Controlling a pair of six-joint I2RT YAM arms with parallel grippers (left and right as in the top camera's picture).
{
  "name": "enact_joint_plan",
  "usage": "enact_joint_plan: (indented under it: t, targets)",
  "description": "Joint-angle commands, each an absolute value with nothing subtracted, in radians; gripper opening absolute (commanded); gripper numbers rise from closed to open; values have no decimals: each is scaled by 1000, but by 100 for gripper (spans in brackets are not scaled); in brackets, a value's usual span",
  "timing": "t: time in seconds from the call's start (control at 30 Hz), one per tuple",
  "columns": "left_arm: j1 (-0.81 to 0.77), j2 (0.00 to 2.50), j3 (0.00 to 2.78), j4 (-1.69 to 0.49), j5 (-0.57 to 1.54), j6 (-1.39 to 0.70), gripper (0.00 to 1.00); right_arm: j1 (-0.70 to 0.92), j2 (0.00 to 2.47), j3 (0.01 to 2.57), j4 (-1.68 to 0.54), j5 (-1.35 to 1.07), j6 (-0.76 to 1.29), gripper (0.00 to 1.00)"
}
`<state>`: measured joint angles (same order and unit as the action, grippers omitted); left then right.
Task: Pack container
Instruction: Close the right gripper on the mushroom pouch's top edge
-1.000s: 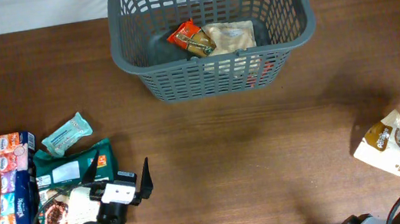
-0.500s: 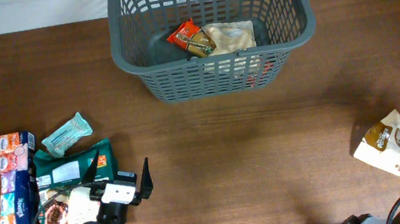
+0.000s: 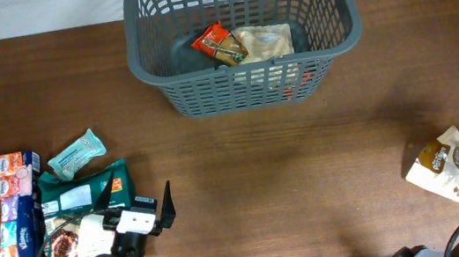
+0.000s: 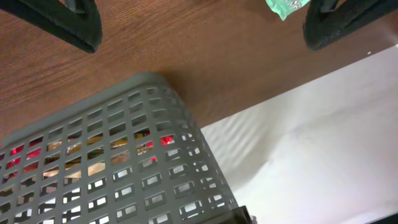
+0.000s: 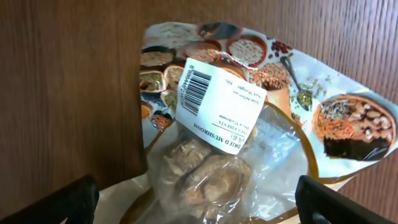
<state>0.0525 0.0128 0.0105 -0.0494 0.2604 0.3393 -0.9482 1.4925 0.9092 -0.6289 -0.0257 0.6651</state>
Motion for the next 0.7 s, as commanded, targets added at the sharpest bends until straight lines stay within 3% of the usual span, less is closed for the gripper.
enact_joint_plan:
  t: [0.0, 0.37, 0.67]
  targets:
    - [48, 6, 9, -57, 257, 329, 99, -936, 1495, 899, -616, -14, 717, 99]
    - [48, 6, 9, -57, 257, 329, 99, -801, 1580, 899, -598, 12, 856, 99]
    - [48, 6, 9, -57, 257, 329, 99, -799, 1587, 899, -595, 17, 926, 99]
